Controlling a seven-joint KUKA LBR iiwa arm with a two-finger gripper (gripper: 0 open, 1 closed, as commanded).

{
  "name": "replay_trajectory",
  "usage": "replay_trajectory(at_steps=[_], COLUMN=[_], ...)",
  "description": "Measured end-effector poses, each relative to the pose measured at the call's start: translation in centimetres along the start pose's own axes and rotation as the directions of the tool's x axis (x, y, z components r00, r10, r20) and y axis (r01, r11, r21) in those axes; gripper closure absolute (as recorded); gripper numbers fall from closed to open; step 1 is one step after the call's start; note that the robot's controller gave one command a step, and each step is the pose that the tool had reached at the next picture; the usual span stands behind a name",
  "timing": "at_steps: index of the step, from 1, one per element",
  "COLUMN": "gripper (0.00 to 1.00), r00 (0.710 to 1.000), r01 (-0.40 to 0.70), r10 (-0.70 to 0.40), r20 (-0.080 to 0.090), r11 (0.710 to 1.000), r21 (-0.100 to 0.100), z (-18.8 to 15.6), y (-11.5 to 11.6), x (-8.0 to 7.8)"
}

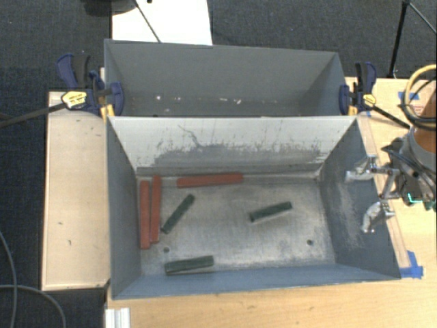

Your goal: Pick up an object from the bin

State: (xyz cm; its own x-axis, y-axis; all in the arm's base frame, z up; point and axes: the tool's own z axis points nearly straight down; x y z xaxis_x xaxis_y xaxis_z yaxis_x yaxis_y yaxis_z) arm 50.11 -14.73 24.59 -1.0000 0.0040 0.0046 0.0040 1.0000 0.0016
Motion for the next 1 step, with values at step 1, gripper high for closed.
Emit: replay_trajectory(at_steps=[1], gripper=[0.0], r00=[1.0], r01=[0.006], r10=[-0.006], r20=[0.008], r11=[1.0], r21=[0.002], z=[-0.41], y=[0.07], x=[-0.17])
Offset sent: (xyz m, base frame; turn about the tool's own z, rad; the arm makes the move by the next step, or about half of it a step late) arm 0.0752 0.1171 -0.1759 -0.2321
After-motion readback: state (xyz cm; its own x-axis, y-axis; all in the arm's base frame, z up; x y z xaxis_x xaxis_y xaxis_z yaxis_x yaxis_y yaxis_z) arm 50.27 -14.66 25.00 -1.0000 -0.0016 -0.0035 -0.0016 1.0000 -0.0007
